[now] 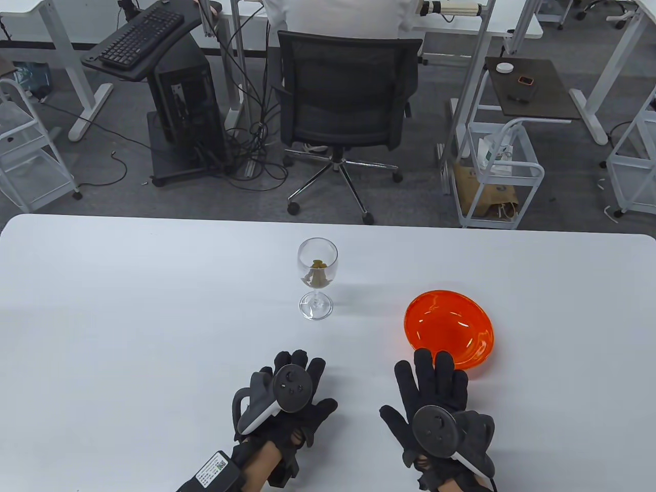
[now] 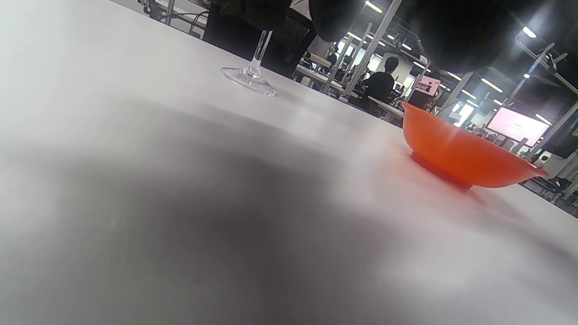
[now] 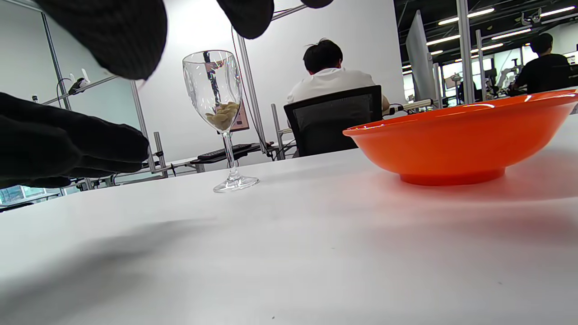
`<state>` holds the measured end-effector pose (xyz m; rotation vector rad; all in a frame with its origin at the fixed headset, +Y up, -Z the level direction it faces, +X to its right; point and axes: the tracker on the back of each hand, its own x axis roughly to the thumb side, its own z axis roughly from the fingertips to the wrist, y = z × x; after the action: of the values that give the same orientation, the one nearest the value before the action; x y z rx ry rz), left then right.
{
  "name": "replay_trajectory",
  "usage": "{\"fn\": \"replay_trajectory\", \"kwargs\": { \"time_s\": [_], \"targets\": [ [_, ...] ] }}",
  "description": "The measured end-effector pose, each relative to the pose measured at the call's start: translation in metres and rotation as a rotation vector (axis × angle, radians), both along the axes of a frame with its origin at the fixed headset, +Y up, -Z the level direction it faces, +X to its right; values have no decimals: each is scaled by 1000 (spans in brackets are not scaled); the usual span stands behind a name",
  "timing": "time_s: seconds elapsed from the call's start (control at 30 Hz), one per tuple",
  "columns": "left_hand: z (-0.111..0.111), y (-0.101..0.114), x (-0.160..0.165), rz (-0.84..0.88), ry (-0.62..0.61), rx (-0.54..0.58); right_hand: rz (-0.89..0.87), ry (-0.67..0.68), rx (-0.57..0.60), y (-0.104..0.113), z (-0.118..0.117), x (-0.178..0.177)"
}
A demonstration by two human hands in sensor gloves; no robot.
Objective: Pour raisins from wine glass into the bowl
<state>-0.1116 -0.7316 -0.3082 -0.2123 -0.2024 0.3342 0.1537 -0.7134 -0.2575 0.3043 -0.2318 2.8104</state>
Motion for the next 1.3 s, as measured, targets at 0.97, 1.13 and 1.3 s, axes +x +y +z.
{"fn": "replay_trajectory", "kwargs": {
  "time_s": [0.97, 1.13, 1.3],
  "targets": [
    [-65, -10, -48, 213, 361, -102, 11, 24, -48, -4, -3, -5],
    [-85, -8, -54, 216, 412, -137, 17, 30, -55, -5, -4, -8],
    [-99, -20, -46, 268, 430, -169, 0, 31, -41, -4, -3, -8]
  ]
}}
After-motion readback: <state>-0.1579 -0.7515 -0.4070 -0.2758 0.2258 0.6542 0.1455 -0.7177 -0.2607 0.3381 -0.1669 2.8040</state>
